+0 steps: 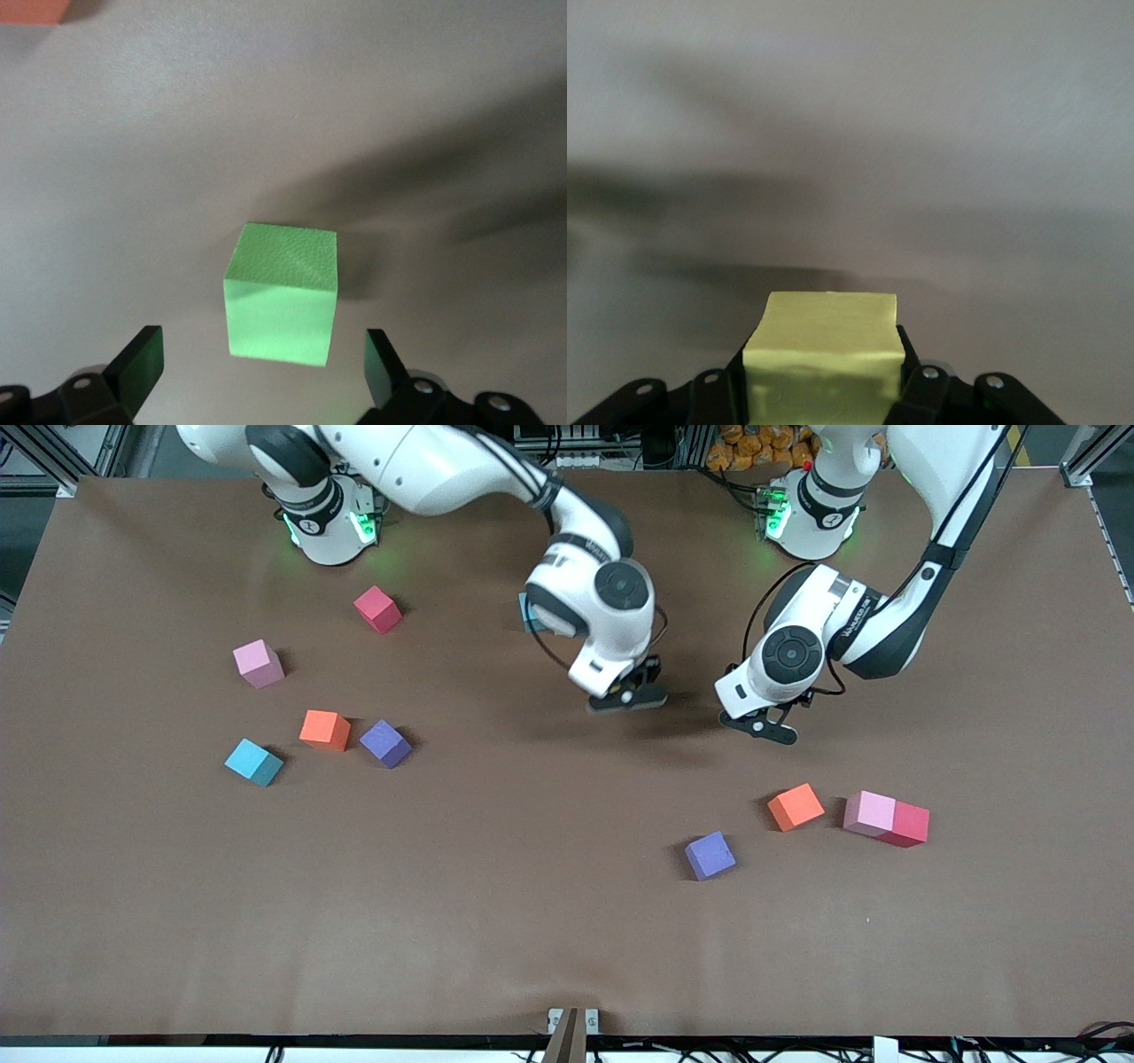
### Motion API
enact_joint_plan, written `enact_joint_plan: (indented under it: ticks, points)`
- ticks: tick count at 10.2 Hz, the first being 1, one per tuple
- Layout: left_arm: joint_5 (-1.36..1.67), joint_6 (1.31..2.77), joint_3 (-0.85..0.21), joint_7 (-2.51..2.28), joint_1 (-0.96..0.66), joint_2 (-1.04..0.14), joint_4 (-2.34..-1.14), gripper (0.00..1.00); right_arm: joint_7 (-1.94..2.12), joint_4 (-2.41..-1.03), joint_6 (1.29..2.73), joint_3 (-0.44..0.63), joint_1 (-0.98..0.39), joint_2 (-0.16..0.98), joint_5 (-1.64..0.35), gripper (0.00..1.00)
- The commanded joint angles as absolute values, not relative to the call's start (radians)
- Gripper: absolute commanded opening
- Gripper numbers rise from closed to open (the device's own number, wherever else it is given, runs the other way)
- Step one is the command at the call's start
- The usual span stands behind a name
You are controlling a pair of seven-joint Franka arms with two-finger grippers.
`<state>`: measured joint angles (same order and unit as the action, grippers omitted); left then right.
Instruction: Form number 2 with 11 blocks
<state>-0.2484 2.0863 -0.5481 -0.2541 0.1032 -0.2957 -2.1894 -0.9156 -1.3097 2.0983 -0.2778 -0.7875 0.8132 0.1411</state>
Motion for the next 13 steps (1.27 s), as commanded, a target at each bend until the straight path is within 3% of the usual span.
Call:
enact_joint_plan:
  ticks: [1, 5, 9, 13]
  points:
    - [-0.227, 2.141, -0.543, -0.268, 0.112, -0.273, -2.252, 1.0, -0.946, -1.37, 2.082, -0.275, -0.805, 0.789, 0.166, 0.0]
    - [-0.224, 2.197, -0.543, -0.281, 0.112, -0.27, -2.312, 1.0, -1.005, -1.419, 2.091, -0.275, -0.801, 0.755, 0.166, 0.0]
    - [-0.239, 2.23, -0.546, -0.275, 0.112, -0.275, -2.329, 1.0, -1.012, -1.594, 2.221, -0.273, -0.801, 0.68, 0.166, 0.0]
    - [-0.255, 2.246, -0.545, -0.262, 0.112, -0.281, -2.335, 1.0, -1.098, -1.614, 2.227, -0.273, -0.818, 0.68, 0.181, 0.0]
